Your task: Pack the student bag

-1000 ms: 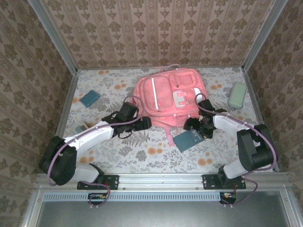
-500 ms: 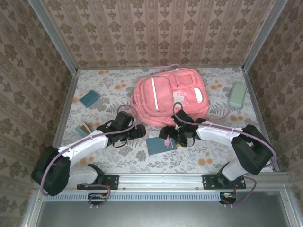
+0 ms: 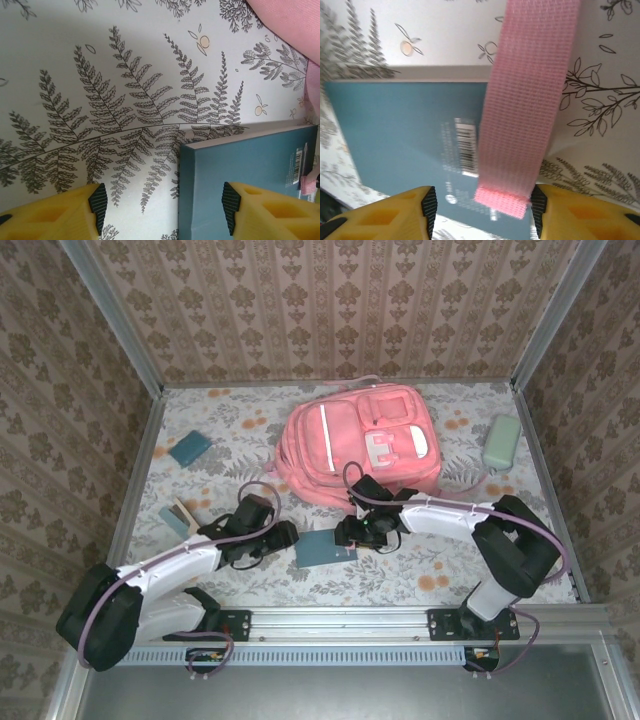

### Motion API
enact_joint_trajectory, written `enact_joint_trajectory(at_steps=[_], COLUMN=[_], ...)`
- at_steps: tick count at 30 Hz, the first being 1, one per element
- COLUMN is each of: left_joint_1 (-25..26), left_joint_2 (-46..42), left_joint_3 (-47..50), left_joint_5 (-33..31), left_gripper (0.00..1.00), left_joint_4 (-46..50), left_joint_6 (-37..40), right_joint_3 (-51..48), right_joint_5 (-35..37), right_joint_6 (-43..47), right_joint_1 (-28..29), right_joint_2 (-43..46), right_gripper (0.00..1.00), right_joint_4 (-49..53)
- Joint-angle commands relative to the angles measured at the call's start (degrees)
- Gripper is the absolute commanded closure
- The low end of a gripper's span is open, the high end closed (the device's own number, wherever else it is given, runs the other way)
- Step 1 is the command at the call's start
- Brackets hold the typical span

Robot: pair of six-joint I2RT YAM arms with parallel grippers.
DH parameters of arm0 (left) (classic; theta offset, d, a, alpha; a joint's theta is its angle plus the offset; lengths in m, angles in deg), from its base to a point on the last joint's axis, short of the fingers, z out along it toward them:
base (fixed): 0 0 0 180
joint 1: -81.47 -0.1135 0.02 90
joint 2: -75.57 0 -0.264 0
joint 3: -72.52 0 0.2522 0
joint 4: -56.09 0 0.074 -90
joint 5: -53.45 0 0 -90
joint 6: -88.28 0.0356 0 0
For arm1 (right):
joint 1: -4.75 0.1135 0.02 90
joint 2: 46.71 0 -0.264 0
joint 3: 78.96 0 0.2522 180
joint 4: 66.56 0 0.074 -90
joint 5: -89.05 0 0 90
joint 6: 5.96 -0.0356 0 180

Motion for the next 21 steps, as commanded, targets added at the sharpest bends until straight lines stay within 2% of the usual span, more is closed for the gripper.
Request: enact_joint_trajectory(at_steps=[1, 7, 11, 17, 21], left_joint_1=[0.72, 1.78, 2.43, 3.19, 3.21], left_joint_2=[-0.22, 0.1, 2.23, 5.75, 4.9], left_joint_3=[0.9, 3.04, 3.91, 4.65, 6.59], left_joint_5=[2.23, 3.78, 5.53, 9.67, 12.66], left_gripper=[0.37, 0.39, 0.45, 0.48, 0.52], left_joint_4=[-3.07, -5.29, -8.93, -16.27, -24.0], left_joint_6=[-2.03, -3.28, -4.04, -4.96, -7.09], right_joint_3=[1.07, 1.11, 1.23, 1.74, 1.08], right_joint_5=[2.05, 2.5, 1.83, 0.17, -0.96], right_joint_6=[3.0, 2.22, 0.76, -1.23, -2.97], right_joint_1=[0.98, 2.7, 3.3, 3.86, 4.01], right_joint_2=[-2.64, -4.76, -4.81, -5.37, -5.17], right_gripper=[0.47, 0.57, 0.65, 0.68, 0.7], right_joint_4=[3.32, 2.39, 1.0, -0.83, -2.5])
